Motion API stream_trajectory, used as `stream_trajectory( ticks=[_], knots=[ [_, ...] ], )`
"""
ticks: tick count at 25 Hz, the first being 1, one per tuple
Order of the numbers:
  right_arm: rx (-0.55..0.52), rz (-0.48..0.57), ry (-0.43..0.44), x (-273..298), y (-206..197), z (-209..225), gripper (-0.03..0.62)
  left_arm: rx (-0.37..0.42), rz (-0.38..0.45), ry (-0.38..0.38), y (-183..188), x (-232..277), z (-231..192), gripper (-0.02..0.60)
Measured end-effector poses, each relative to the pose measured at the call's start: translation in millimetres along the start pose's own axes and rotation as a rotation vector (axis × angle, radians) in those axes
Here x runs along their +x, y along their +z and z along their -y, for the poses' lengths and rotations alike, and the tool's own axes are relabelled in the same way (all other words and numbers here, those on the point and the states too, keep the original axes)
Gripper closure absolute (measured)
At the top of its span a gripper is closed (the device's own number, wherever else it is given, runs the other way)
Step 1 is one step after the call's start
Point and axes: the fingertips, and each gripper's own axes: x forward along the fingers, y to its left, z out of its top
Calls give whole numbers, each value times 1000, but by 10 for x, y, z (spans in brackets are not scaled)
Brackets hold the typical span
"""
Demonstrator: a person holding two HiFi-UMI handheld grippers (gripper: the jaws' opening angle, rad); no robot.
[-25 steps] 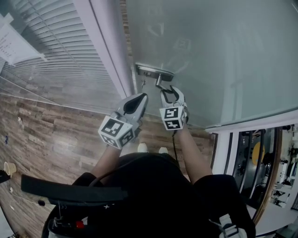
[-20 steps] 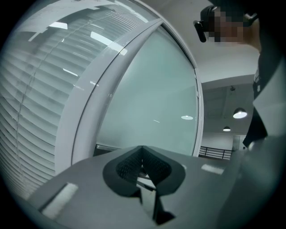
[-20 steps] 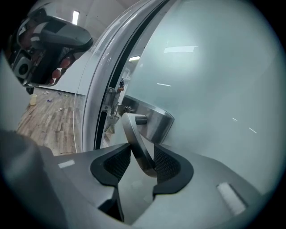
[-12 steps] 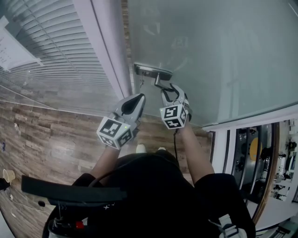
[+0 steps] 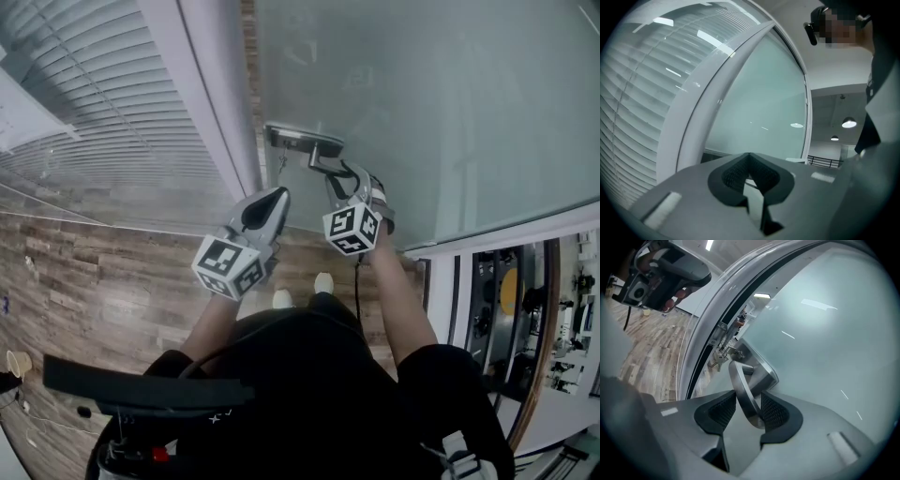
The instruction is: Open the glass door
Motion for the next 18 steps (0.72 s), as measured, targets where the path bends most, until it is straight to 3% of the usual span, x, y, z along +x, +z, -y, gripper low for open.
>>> stream_trajectory(
  ticks=[18],
  knots=[
    [-44,7,14,173,105,271,431,13,-9,26,130,242,-17,581]
  ],
)
